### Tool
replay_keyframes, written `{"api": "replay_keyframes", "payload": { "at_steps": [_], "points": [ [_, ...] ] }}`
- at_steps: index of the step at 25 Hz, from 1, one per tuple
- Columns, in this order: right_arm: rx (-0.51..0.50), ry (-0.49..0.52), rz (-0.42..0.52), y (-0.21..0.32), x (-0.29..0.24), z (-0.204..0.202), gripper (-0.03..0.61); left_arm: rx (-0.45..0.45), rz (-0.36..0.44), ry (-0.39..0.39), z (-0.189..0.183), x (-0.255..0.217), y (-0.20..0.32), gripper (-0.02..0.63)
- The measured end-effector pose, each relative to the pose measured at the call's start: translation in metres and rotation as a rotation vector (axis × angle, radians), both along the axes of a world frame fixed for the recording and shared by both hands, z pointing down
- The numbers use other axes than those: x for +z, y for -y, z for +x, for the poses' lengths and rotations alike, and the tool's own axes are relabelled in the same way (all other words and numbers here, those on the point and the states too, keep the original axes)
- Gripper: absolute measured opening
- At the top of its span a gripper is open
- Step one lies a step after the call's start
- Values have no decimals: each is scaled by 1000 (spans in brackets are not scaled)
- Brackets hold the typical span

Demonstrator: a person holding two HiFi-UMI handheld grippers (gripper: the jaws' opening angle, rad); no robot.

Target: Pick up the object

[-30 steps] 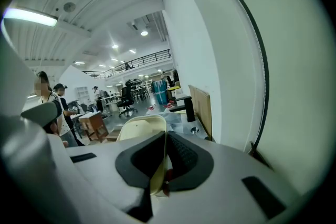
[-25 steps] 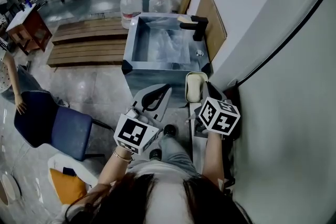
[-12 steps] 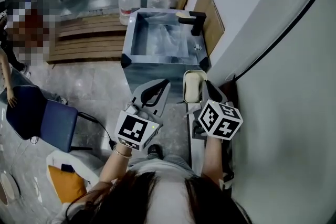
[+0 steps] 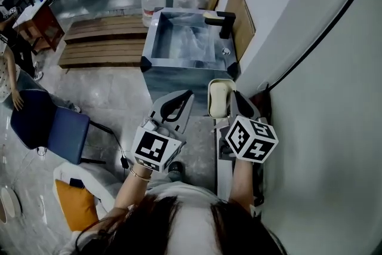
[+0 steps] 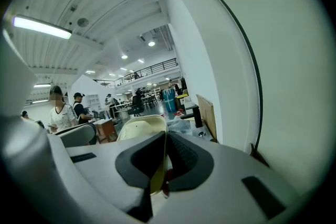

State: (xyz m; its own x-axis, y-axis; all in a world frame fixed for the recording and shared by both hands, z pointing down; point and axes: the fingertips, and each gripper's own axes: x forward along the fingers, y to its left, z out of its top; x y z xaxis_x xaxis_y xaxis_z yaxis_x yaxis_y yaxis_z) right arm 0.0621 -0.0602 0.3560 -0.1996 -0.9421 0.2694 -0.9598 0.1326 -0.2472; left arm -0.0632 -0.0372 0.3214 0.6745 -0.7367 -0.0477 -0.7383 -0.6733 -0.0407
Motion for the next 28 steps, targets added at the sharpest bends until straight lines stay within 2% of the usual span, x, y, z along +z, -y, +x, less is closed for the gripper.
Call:
{"api": "replay_keyframes", "payload": {
  "at_steps": [14, 28],
  "points": [
    [-21, 18, 46, -56, -18, 14, 34, -22, 12, 11, 16, -6, -48, 9],
    [-24, 26, 61, -104, -23, 15, 34, -25, 15, 16, 17, -8, -92, 9]
  ]
}}
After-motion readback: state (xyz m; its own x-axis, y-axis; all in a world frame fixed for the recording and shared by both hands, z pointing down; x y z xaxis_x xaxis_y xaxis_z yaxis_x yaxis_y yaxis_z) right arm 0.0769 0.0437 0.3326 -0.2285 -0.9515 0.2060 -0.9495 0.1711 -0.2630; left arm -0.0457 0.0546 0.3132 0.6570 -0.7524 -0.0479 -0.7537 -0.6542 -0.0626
